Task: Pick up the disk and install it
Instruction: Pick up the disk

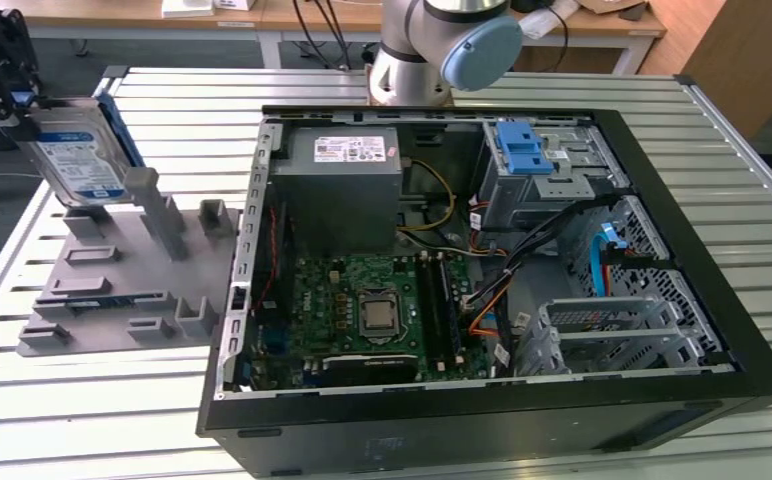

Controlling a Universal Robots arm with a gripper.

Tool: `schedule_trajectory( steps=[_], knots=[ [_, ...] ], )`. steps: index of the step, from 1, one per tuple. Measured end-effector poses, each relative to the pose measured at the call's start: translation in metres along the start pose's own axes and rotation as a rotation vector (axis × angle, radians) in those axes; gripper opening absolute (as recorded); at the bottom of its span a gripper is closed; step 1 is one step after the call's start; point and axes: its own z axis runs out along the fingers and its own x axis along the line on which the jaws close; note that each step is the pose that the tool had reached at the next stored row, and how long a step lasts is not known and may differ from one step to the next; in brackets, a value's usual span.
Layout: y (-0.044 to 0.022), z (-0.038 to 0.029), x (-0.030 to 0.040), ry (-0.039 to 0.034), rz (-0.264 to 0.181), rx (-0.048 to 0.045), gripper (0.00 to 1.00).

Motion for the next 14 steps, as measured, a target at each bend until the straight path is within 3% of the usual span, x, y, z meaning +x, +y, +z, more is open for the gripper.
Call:
schedule_trajectory(
  steps=[14],
  knots=[
    [0.0001,-0.0057,-0.0001,0.0,0.0,0.0,0.36]
  ],
)
